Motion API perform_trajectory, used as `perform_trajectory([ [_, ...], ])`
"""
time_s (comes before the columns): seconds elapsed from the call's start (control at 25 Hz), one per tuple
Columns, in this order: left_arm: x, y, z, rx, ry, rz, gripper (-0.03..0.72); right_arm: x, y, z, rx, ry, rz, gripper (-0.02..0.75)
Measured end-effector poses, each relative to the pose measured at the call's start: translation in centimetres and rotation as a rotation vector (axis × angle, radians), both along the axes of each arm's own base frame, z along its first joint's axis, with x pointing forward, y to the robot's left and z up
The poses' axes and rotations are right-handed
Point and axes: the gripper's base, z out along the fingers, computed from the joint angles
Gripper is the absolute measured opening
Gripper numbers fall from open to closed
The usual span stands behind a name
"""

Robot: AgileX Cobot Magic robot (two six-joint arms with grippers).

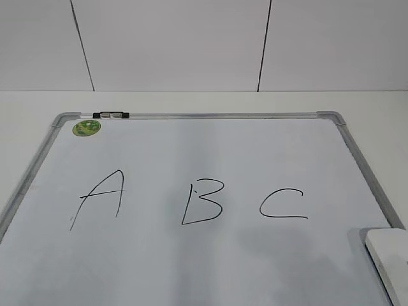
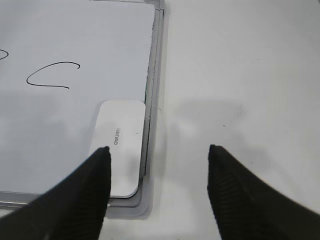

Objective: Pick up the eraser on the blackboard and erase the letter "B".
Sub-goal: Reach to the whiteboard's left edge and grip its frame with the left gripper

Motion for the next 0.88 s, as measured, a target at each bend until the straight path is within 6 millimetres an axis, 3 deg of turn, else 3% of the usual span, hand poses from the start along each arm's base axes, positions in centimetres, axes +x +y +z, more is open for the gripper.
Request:
perform_trajectory([
  [0.52,0.0,0.0,0.0,0.0,0.0,0.0,0.235,-0.1,0.0,0.1,0.0,0.004,-0.001,0.478],
  [0.88,0.0,0.0,0.0,-0.006,0.001,0.004,0.235,1.6,0.5,0.5,0.038,0.193,0.005,0.477],
])
